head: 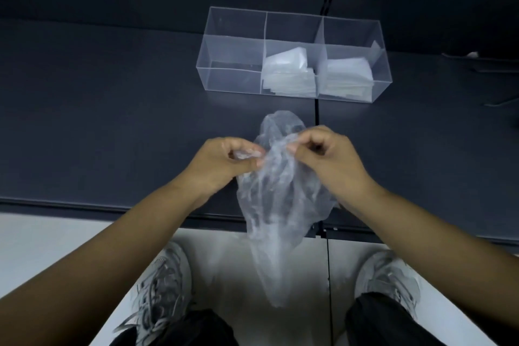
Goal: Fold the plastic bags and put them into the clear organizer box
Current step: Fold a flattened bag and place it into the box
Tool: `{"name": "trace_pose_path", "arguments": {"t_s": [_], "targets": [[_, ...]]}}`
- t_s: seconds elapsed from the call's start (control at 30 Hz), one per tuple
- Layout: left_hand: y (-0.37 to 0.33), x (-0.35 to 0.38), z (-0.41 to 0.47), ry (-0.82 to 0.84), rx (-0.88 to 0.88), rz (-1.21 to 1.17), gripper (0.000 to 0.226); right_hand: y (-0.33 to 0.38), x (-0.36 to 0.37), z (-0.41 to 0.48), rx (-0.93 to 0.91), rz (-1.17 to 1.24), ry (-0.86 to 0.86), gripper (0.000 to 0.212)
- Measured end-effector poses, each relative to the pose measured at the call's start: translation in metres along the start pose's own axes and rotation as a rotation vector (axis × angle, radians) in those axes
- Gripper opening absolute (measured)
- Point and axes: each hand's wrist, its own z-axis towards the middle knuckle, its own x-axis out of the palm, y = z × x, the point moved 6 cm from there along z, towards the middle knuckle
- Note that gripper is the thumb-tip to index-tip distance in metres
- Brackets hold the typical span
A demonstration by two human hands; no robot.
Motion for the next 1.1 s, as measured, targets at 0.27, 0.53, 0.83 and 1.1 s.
{"name": "trace_pose_path", "arguments": {"t_s": [0.27, 0.53, 0.83, 1.1], "targets": [[-0.016, -0.034, -0.018, -0.057, 0.02, -0.087, 0.027, 0.03, -0.058, 0.0, -0.066, 0.102, -0.22, 0.018], [-0.021, -0.061, -0.027, -0.1, 0.006, 0.021, 0.024, 0.022, -0.063, -0.003, -0.012, -0.242, -0.257, 0.025], [-0.033, -0.073, -0.019, -0.139, -0.008, 0.212, 0.047, 0.023, -0.034, 0.0, 0.139, 0.041, 0.19, 0.016], [-0.043, -0.001, 0.013, -0.016, -0.147, -0.122, 0.018, 0.029, -0.011, 0.027, 0.068, 0.046, 0.298, 0.016]]}}
